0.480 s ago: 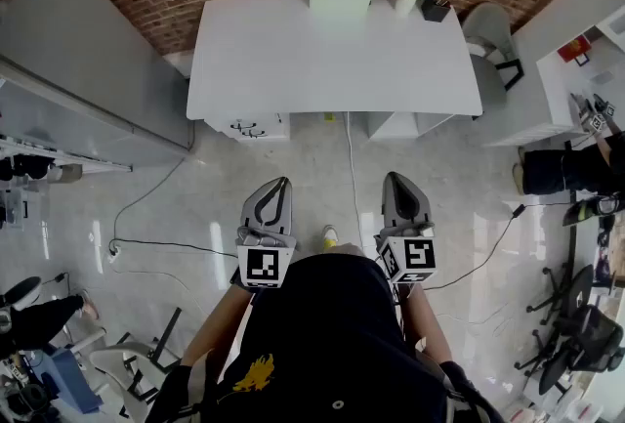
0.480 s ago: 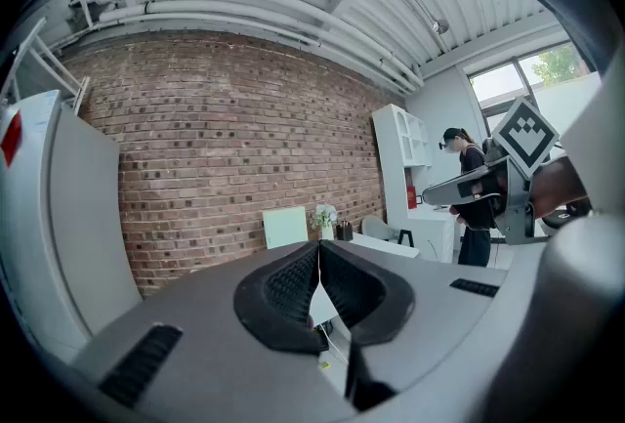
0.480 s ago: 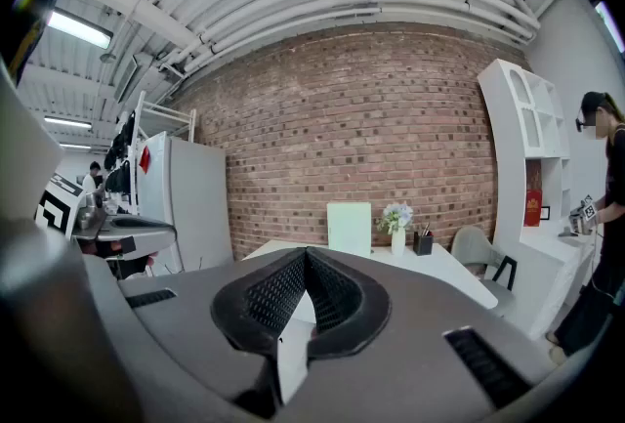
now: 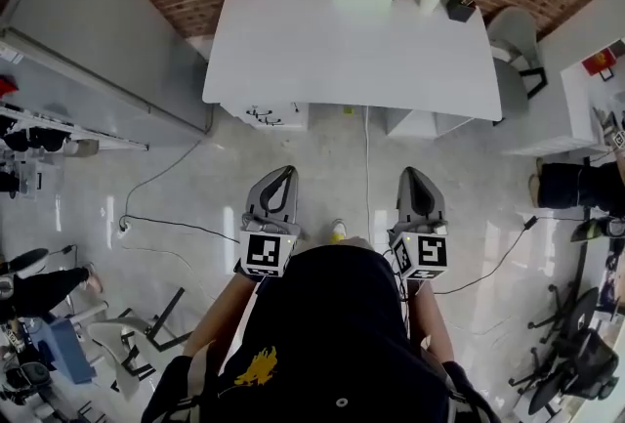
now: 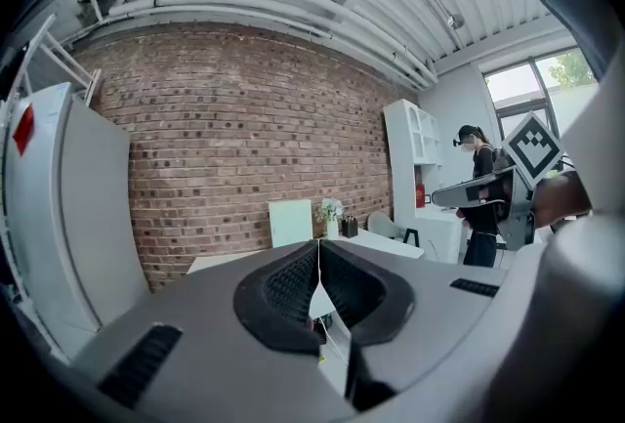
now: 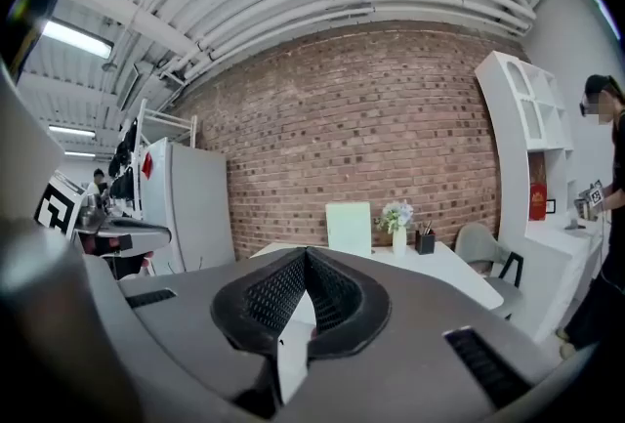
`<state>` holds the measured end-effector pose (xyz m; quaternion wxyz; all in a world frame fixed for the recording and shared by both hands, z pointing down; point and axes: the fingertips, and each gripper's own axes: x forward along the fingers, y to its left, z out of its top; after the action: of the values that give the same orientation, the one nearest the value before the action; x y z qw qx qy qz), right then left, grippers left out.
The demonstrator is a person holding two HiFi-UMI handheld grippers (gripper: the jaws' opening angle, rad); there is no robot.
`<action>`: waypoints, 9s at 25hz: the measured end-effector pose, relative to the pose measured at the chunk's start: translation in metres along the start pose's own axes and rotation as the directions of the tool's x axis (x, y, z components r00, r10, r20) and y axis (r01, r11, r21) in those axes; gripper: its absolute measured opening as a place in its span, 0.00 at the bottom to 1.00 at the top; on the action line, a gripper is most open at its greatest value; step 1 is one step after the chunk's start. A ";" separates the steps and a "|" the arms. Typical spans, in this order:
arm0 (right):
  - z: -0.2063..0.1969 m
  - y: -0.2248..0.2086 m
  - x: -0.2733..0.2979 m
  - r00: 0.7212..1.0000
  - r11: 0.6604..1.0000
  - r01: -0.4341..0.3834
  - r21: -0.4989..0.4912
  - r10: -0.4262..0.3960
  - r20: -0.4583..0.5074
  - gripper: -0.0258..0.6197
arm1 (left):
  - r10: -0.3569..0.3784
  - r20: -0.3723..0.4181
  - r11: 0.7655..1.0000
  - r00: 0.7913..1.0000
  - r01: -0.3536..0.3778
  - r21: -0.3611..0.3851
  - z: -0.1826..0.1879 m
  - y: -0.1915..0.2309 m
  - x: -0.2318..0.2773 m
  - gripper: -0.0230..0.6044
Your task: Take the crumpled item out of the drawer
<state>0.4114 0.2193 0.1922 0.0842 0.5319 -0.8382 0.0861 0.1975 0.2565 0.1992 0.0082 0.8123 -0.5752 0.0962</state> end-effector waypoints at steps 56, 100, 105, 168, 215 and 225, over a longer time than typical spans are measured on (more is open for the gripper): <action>-0.113 0.211 0.301 0.921 0.962 -0.258 -0.089 0.217 -0.322 0.08 | 0.027 -0.522 0.757 0.852 -0.358 -0.546 -0.407 0.318 0.128 0.13; -0.289 0.247 0.315 0.813 0.922 -0.384 0.058 0.367 -0.453 0.08 | 0.121 -0.108 -0.175 0.987 -0.086 -0.981 -0.608 0.325 0.225 0.20; -0.288 0.246 0.311 0.814 0.923 -0.380 0.056 0.362 -0.453 0.08 | 0.145 -0.139 -0.197 0.980 -0.109 -0.974 -0.614 0.324 0.222 0.10; -0.527 0.323 0.504 0.567 0.923 -0.355 0.148 0.339 -0.751 0.48 | -0.053 -0.390 -0.236 0.919 -0.391 -0.890 -0.666 0.258 0.098 0.09; -0.595 0.330 0.508 0.443 0.502 -0.798 -0.335 0.111 -0.889 0.32 | -0.013 -0.374 -0.252 0.928 -0.364 -0.896 -0.666 0.260 0.098 0.09; -0.545 0.340 0.501 0.504 0.526 -0.775 -0.350 0.178 -0.845 0.10 | -0.037 -0.385 -0.237 0.922 -0.382 -0.893 -0.658 0.262 0.100 0.09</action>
<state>-0.0798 0.0496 0.8199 0.5707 0.0930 -0.8157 -0.0152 -0.1127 0.1558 0.8364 0.6972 0.3879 -0.5362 -0.2755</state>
